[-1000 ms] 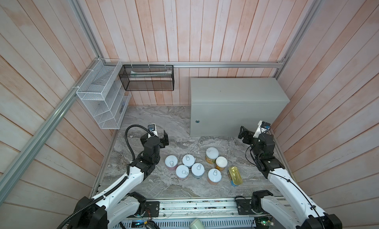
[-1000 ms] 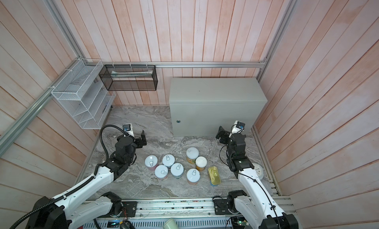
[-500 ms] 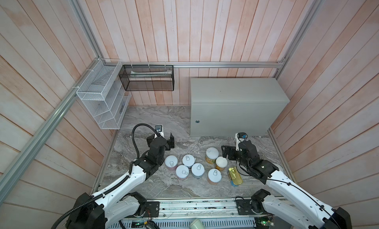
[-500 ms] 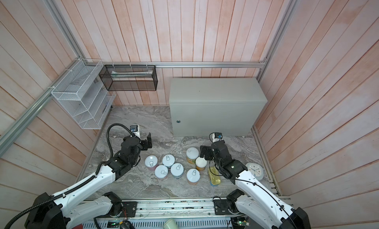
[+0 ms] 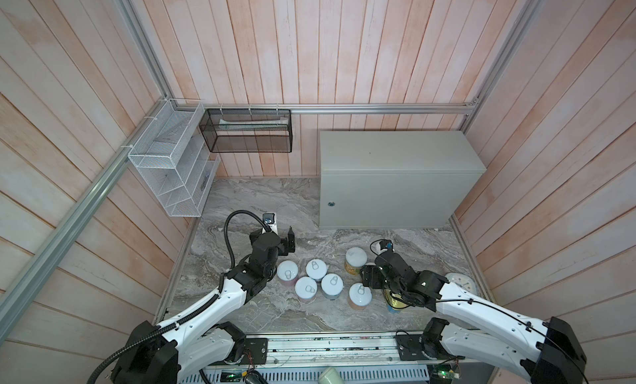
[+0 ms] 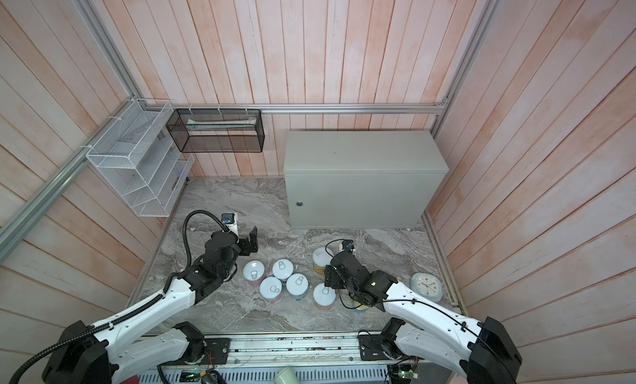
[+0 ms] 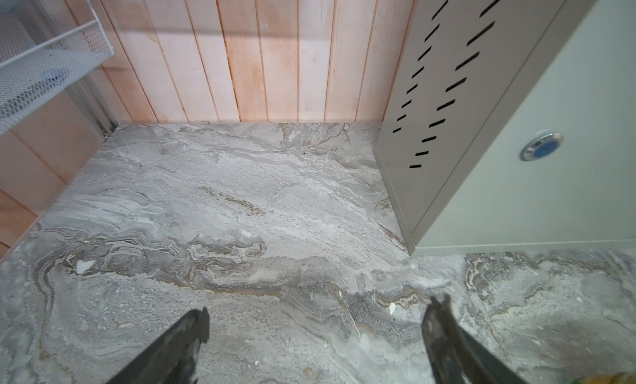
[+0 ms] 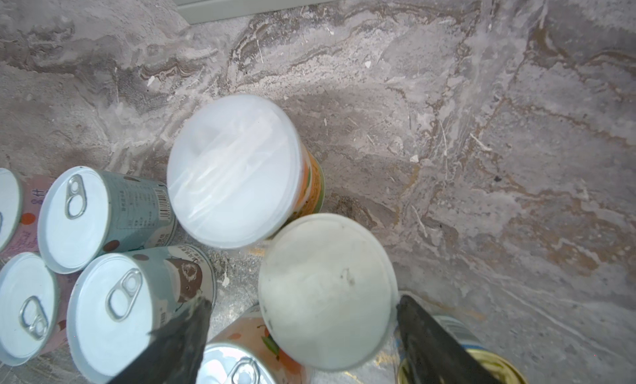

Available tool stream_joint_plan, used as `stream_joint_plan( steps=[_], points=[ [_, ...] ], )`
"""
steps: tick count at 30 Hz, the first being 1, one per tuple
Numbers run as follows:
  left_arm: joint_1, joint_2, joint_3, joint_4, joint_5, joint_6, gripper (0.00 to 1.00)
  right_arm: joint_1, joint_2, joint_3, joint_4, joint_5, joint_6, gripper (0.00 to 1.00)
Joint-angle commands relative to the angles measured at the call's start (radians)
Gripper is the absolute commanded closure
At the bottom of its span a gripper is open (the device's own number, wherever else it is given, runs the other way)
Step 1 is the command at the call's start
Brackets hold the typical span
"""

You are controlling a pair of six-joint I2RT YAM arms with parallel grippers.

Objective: Place and organize the canned foods onto the counter
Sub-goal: 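Move right gripper over the white-lidded yellow-label canister while left arm advances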

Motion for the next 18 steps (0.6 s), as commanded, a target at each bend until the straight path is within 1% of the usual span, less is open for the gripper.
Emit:
stream_joint_plan(
  steps=[1, 6, 12, 18],
  points=[
    [-0.005, 0.019, -0.013, 0.020, 0.047, -0.035, 0.00, 0.015, -0.005, 0.018, -0.059, 0.048, 0.058, 0.16],
    [-0.008, 0.024, -0.021, 0.019, 0.066, -0.048, 0.00, 0.016, -0.021, 0.003, -0.036, 0.065, 0.062, 0.19],
    [-0.010, 0.011, -0.027, 0.021, 0.066, -0.047, 0.00, 0.016, 0.011, 0.011, -0.018, 0.063, 0.069, 0.24],
    [-0.010, 0.012, -0.031, 0.030, 0.073, -0.051, 0.00, 0.016, 0.035, 0.026, -0.041, 0.073, 0.070, 0.24]
  ],
)
